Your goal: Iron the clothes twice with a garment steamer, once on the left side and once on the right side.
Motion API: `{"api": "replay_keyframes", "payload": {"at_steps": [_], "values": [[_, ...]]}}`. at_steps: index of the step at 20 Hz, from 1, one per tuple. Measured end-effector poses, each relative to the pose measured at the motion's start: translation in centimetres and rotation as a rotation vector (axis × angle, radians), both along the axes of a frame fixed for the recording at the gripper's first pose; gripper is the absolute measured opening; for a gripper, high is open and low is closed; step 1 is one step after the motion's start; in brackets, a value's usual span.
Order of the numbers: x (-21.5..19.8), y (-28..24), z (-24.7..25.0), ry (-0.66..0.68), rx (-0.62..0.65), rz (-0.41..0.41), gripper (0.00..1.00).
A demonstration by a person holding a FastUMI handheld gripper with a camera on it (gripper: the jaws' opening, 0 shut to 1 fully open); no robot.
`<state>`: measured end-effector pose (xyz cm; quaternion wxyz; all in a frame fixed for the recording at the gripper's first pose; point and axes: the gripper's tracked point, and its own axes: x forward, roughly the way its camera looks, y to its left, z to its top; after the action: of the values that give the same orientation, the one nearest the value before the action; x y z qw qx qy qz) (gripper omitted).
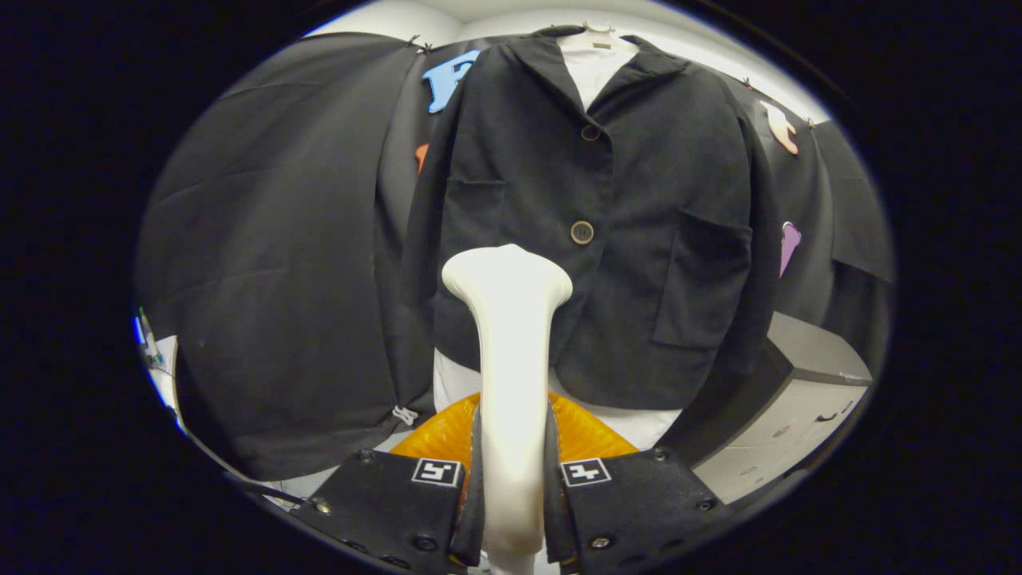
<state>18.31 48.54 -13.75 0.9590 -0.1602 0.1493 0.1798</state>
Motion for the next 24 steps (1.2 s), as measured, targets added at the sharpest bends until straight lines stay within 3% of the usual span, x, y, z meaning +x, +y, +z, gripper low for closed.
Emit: {"api": "replay_keyframes", "payload": {"at_steps": [12, 17, 24], "values": [[-4.3, -2.3, -4.9, 0.112, -0.021, -0.003, 0.32], [-7.3, -6.6, -1.4, 0.075, 0.019, -0.022, 0.33], [-9.5, -16.6, 5.5, -0.038, 0.079, -0.158, 0.33]]}}
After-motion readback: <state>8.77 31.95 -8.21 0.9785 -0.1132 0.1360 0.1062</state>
